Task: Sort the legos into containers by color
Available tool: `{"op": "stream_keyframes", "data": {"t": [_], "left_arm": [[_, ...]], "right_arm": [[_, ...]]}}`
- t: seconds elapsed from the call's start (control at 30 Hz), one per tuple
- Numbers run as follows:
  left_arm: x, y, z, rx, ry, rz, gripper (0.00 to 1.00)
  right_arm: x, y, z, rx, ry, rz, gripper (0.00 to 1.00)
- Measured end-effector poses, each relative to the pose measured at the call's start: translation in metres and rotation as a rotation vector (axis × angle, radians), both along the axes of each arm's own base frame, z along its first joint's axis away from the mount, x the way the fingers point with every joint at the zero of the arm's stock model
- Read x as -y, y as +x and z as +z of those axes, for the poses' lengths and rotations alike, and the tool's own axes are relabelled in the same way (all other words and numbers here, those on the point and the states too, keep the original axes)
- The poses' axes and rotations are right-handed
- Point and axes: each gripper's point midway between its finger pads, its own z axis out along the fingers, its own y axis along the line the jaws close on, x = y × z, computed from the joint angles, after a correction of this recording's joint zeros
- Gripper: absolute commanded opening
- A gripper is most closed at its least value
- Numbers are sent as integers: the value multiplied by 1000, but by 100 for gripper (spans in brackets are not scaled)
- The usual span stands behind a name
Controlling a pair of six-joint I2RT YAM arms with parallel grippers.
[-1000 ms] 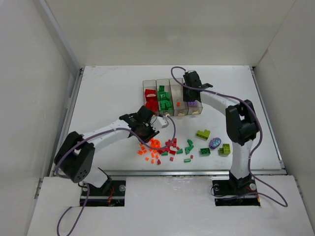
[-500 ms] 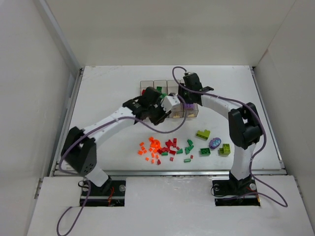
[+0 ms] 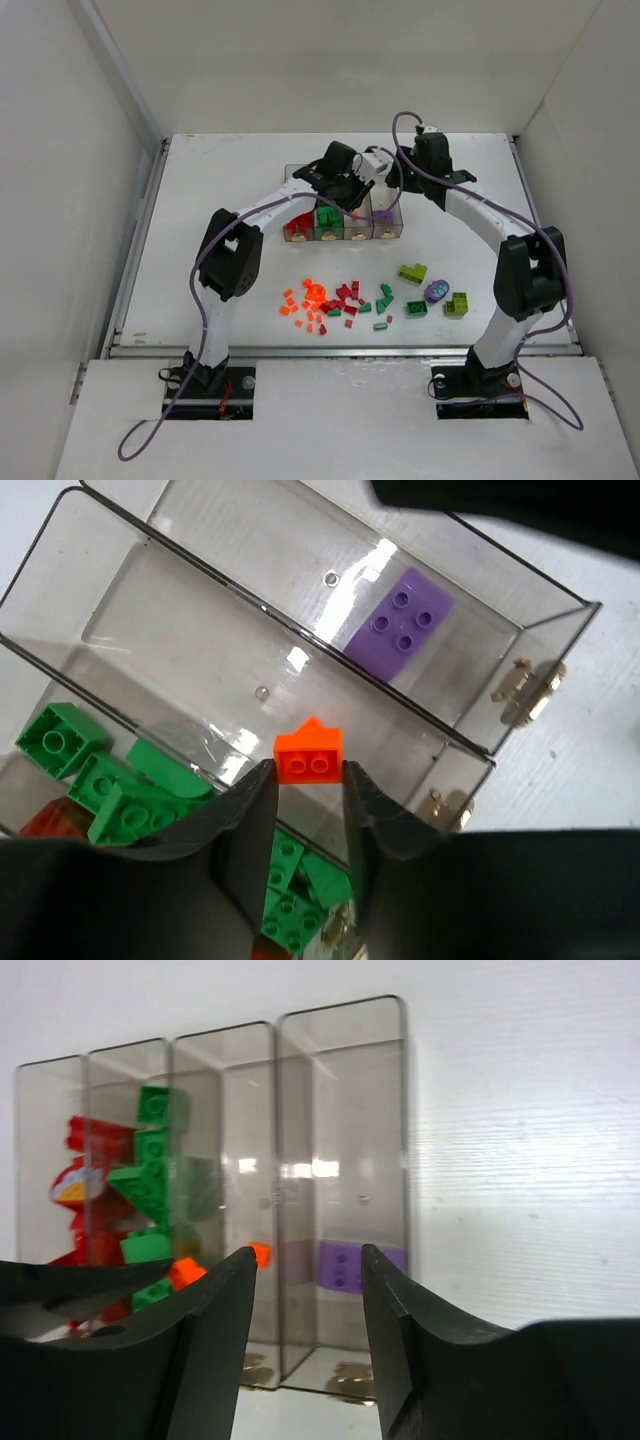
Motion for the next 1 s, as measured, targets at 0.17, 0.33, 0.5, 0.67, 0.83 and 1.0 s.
{"op": "stream_keyframes", "data": {"t": [0.17,0.33,0.5,0.67,0.83,1.0], "left_arm": [[2,5,-10,-9,9,19,99],[-1,6,-9,19,27,6,99],[-37,-28,2,58,96,-31,99],[-91,-68,56,183,75,-24,99],[-152,-101,87,295,77,-1,95],[-182,-144,47,235,162,5,84]], "right_arm": [[25,-1,-18,-41,-21,-42,54],[27,-9,-16,-39,-32,-31,54],[30,-25,-3,-15,-42,-18,57],[29,-46,23,54,-123,-5,69],[-5,-83,44,117,-176,127,77],[-52,-120,37,117,-196,304,78]]}}
